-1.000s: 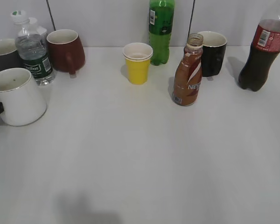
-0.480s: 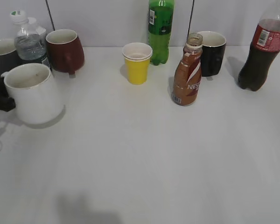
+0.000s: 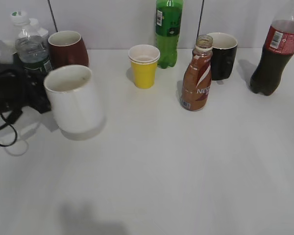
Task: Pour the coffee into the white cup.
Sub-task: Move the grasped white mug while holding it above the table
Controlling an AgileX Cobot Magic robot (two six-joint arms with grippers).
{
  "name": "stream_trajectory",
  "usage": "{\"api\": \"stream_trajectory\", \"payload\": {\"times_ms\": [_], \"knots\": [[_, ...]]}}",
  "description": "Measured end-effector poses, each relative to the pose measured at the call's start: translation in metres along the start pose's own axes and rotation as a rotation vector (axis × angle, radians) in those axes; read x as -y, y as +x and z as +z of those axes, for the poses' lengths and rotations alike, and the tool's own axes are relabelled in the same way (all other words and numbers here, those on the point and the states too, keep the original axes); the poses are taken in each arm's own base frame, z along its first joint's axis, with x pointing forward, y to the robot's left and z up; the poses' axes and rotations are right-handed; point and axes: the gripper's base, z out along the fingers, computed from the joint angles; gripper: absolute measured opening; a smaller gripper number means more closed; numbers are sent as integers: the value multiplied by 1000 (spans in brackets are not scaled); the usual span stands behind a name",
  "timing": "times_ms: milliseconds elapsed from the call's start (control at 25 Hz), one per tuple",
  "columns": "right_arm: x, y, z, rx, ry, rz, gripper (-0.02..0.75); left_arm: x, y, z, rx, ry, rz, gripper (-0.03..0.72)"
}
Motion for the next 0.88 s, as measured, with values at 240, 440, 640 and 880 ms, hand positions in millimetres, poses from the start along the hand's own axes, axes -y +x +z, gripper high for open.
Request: {"api": "stream_trajectory", "payload": {"times_ms": [240, 440, 640, 880], "knots": [[0, 0, 0, 0, 0, 0, 570, 21, 5, 15, -30, 114, 18, 39], [-2, 0, 0, -1, -17, 10, 570, 22, 5, 15, -32, 118, 18, 38], [-6, 0, 0, -4, -63, 37, 570, 22, 5, 15, -34, 121, 19, 38], [-8, -20, 19, -67, -59, -27, 570, 22, 5, 15, -33, 121, 19, 38]]}}
